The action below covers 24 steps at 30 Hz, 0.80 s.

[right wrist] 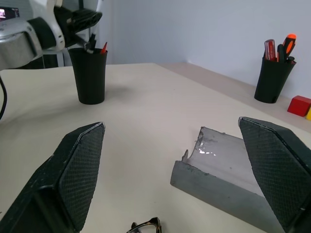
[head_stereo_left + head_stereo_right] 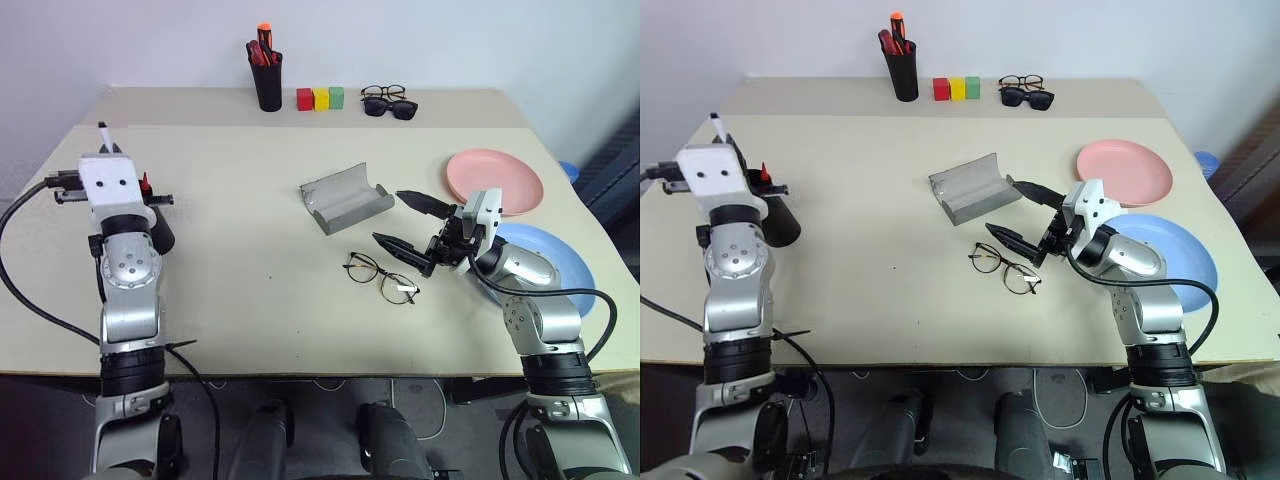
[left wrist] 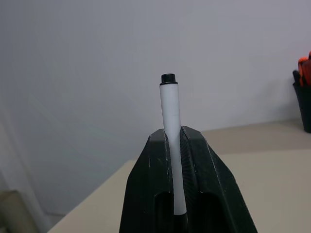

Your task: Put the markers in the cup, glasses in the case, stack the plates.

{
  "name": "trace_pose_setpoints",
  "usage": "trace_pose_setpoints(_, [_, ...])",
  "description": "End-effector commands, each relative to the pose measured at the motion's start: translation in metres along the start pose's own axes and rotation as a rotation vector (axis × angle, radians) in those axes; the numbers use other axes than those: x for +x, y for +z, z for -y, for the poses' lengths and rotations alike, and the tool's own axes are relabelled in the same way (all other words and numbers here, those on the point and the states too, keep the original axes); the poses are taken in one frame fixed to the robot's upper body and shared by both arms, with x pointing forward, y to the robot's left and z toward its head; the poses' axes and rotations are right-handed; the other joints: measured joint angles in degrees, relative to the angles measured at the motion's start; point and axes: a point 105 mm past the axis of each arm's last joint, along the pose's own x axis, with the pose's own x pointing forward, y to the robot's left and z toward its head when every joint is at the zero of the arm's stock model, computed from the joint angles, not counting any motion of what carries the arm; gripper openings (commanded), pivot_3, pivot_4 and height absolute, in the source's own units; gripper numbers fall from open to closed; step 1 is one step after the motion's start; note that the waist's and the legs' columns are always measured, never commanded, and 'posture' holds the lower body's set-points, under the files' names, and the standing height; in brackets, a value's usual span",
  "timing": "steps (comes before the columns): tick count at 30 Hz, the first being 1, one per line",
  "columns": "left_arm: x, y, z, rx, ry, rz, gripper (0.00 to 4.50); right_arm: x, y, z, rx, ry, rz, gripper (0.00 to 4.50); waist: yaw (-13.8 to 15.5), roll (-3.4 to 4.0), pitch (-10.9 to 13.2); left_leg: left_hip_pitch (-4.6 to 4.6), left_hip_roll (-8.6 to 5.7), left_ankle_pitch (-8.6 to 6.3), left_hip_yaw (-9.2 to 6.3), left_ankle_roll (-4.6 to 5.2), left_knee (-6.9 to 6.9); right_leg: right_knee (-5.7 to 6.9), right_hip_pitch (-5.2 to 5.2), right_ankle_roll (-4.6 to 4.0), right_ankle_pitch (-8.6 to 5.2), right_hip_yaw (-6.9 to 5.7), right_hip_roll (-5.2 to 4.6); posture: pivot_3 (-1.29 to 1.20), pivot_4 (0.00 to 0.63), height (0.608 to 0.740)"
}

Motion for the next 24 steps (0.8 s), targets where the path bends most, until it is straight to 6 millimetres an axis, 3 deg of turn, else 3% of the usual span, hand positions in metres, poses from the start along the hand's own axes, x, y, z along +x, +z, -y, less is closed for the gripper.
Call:
trace_pose_setpoints(1, [-0.003, 0.004, -0.005, 0.025, 0.009, 0.031, 0.77, 0.003, 0.013, -0.001, -0.038, 0.005, 0.031, 4.50, 0.0, 0.00, 0.0, 0.00, 0.00, 0.00, 0.00, 0.00, 0.00, 0.00, 0.00, 0.00, 0.00, 0.00, 0.00, 0.00, 0.150, 0.740])
trace_pose_setpoints(6, [-0.009, 0.006, 0.003, -0.051, -0.031, 0.034, 2.94, 0.000, 0.015, 0.000, -0.042, -0.006, 0.021, 4.50, 0.0, 0.00, 0.0, 0.00, 0.00, 0.00, 0.00, 0.00, -0.01, -0.01, -0.01, -0.01, -0.01, 0.00, 0.00, 0.00, 0.150, 0.740])
trace_pose_setpoints(11, [-0.007, 0.032, 0.020, -0.193, -0.128, 0.058, 2.94, -0.009, 0.016, 0.001, -0.048, -0.033, 0.003, 4.50, 0.3, -0.01, 0.0, -0.04, 0.00, 0.00, 0.00, -0.01, 0.01, -0.05, 0.01, -0.02, -0.01, 0.00, -0.01, 0.00, 0.150, 0.740])
trace_pose_setpoints(13, [-0.005, 0.042, 0.042, -0.235, -0.273, 0.000, 2.94, -0.016, 0.016, 0.002, -0.054, -0.057, -0.019, 4.50, 0.3, -0.01, 0.0, -0.04, 0.00, 0.00, 0.00, -0.01, 0.02, -0.05, 0.01, -0.03, -0.01, 0.00, -0.01, 0.00, 0.150, 0.740])
trace_pose_setpoints(15, [-0.010, 0.060, 0.083, -0.220, -0.583, -0.022, 2.94, -0.028, 0.014, 0.003, -0.055, -0.091, -0.053, 4.50, 0.5, -0.01, 0.0, -0.05, 0.00, 0.00, -0.01, 0.00, 0.04, -0.03, 0.02, -0.06, -0.04, -0.01, 0.00, 0.00, 0.150, 0.740])
trace_pose_setpoints(18, [-0.020, 0.064, 0.127, -0.220, -0.900, -0.129, 2.94, -0.051, 0.008, 0.001, -0.063, -0.133, -0.120, 4.50, 0.9, -0.01, 0.0, -0.06, -0.02, 0.00, 0.03, 0.00, 0.04, -0.06, 0.03, -0.19, -0.12, 0.00, 0.00, 0.00, 0.150, 0.740])
trace_pose_setpoints(21, [-0.023, 0.058, 0.156, -0.235, -1.075, -0.246, 2.94, -0.071, 0.006, -0.002, -0.066, -0.177, -0.162, 4.50, 1.2, 0.00, 0.0, -0.04, -0.01, -0.01, 0.04, 0.01, 0.04, -0.12, 0.06, -0.19, -0.15, 0.00, 0.00, 0.00, 0.150, 0.740])
trace_pose_setpoints(24, [-0.030, 0.044, 0.183, -0.143, -1.290, -0.385, 2.94, -0.089, 0.009, -0.006, -0.073, -0.215, -0.188, 4.50, 0.9, 0.01, 0.0, -0.05, 0.00, -0.01, 0.02, 0.02, 0.03, -0.05, 0.02, -0.18, -0.16, -0.01, 0.00, 0.00, 0.150, 0.740])
